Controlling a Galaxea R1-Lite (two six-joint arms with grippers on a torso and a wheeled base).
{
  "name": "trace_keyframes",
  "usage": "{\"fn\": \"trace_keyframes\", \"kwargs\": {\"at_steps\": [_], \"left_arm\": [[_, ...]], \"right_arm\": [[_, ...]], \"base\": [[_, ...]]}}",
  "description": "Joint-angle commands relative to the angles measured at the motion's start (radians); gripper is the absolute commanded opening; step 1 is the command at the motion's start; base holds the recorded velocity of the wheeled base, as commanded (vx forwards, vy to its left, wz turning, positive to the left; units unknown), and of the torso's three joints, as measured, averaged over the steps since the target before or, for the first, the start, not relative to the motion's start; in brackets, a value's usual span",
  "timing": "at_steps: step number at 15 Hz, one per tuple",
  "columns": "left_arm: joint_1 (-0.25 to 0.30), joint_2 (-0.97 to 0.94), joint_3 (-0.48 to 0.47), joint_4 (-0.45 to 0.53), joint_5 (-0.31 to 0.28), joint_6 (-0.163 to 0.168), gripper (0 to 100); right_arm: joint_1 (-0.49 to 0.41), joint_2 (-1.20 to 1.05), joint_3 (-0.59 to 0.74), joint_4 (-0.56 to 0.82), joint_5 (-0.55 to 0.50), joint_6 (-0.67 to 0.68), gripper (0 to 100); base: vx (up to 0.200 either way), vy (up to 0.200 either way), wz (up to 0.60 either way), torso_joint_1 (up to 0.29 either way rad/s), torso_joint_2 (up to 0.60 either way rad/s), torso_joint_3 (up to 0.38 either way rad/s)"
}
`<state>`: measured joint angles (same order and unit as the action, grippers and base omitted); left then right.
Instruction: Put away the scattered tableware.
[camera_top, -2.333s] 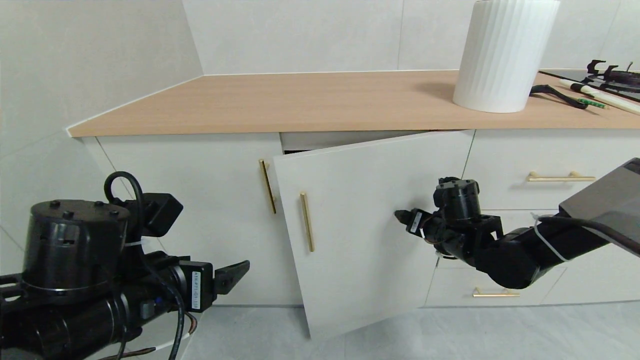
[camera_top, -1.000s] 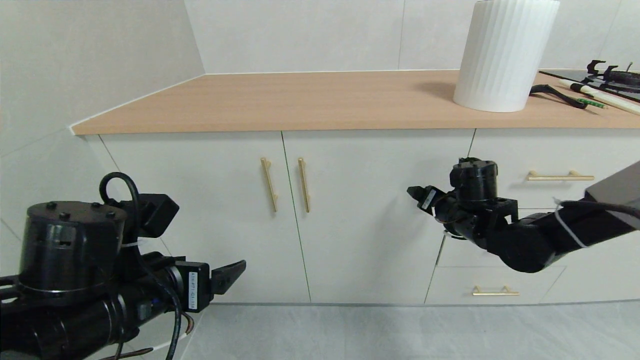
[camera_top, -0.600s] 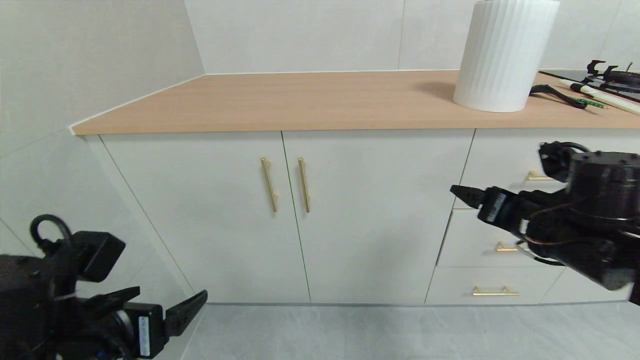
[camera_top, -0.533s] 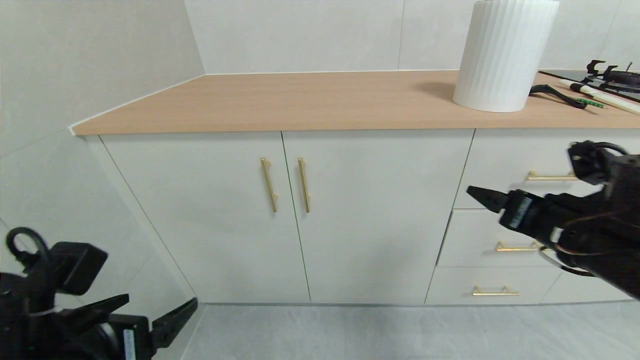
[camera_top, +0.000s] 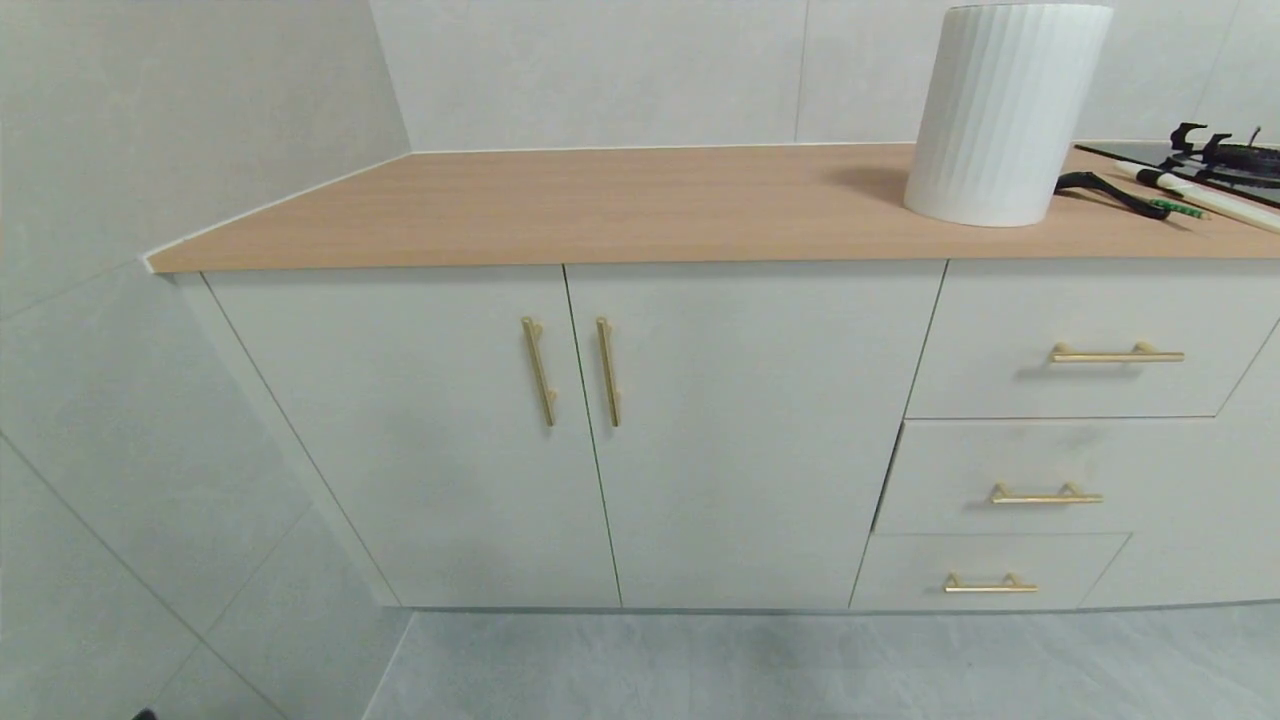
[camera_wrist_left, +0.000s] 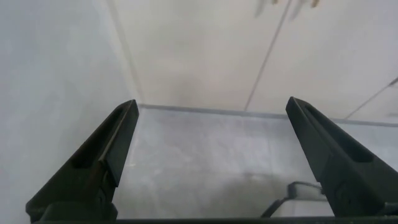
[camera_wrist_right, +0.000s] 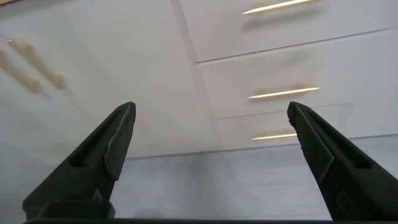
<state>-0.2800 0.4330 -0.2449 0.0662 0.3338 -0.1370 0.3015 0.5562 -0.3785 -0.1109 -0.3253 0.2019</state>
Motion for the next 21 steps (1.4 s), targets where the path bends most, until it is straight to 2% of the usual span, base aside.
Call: {"fn": "trace_keyframes", "kwargs": {"at_steps": [1,3,5,6,7,8,9,10,11,13,15,17,18,19,20,21], "left_arm": [[0.074,-0.186,-0.033,0.075,-0.012,0.01,100],[0.11,-0.224,-0.02,0.103,-0.012,0.01,100],[0.196,-0.329,-0.01,0.132,-0.013,0.013,100],[0.217,-0.347,-0.008,0.136,-0.012,0.016,100],[0.269,-0.404,0.004,0.139,-0.03,0.034,100],[0.283,-0.433,0.022,0.138,-0.038,0.074,100],[0.283,-0.433,0.033,0.135,-0.016,0.083,100],[0.283,-0.433,0.058,0.118,0.045,0.071,100],[0.283,-0.433,0.087,0.099,0.037,0.071,100],[0.283,-0.433,0.159,0.037,-0.001,0.074,100],[0.283,-0.433,0.242,-0.103,-0.085,0.076,100],[0.283,-0.433,0.245,-0.105,-0.179,0.076,100],[0.283,-0.433,0.245,-0.103,-0.203,0.08,100],[0.283,-0.433,0.245,-0.088,-0.248,0.126,100],[0.283,-0.433,0.245,-0.063,-0.297,0.151,100],[0.283,-0.433,0.245,-0.065,-0.3,0.154,100]], "right_arm": [[-0.133,-0.291,0.003,0.109,-0.003,-0.098,100],[-0.188,-0.349,0.023,0.114,0.002,-0.15,100],[-0.252,-0.475,0.066,0.117,0.008,-0.24,100],[-0.255,-0.483,0.081,0.115,-0.003,-0.246,100],[-0.295,-0.519,0.101,0.117,0.002,-0.253,100],[-0.311,-0.541,0.124,0.119,0.0,-0.265,100],[-0.309,-0.542,0.141,0.114,-0.004,-0.272,100],[-0.309,-0.545,0.168,0.106,-0.015,-0.263,100],[-0.309,-0.555,0.202,0.102,-0.011,-0.263,100],[-0.308,-0.555,0.285,0.057,0.025,-0.265,100],[-0.308,-0.555,0.377,0.017,0.135,-0.269,100],[-0.308,-0.555,0.377,0.066,0.17,-0.256,100],[-0.308,-0.555,0.377,0.065,0.21,-0.242,100],[-0.308,-0.555,0.379,0.088,0.281,-0.24,100],[-0.306,-0.555,0.375,0.126,0.301,-0.239,100],[-0.305,-0.555,0.377,0.111,0.304,-0.239,100]], "base": [[0.0,0.0,0.0,0.0,0.0,0.0],[0.0,0.0,0.0,0.0,0.0,0.0],[0.0,0.0,0.0,0.0,0.0,0.0],[0.0,0.0,0.0,0.0,0.0,0.0],[0.0,0.0,0.0,0.0,0.0,0.0],[0.0,0.0,0.0,0.0,0.0,0.0],[0.0,0.0,0.0,0.0,0.0,0.0],[0.0,0.0,0.0,0.0,0.0,0.0],[0.0,0.0,0.0,0.0,0.0,0.0],[0.0,0.0,0.0,0.0,0.0,0.0],[0.0,0.0,0.0,0.0,0.0,0.0],[0.0,0.0,0.0,0.0,0.0,0.0],[0.0,0.0,0.0,0.0,0.0,0.0],[0.0,0.0,0.0,0.0,0.0,0.0],[0.0,0.0,0.0,0.0,0.0,0.0],[0.0,0.0,0.0,0.0,0.0,0.0]]}}
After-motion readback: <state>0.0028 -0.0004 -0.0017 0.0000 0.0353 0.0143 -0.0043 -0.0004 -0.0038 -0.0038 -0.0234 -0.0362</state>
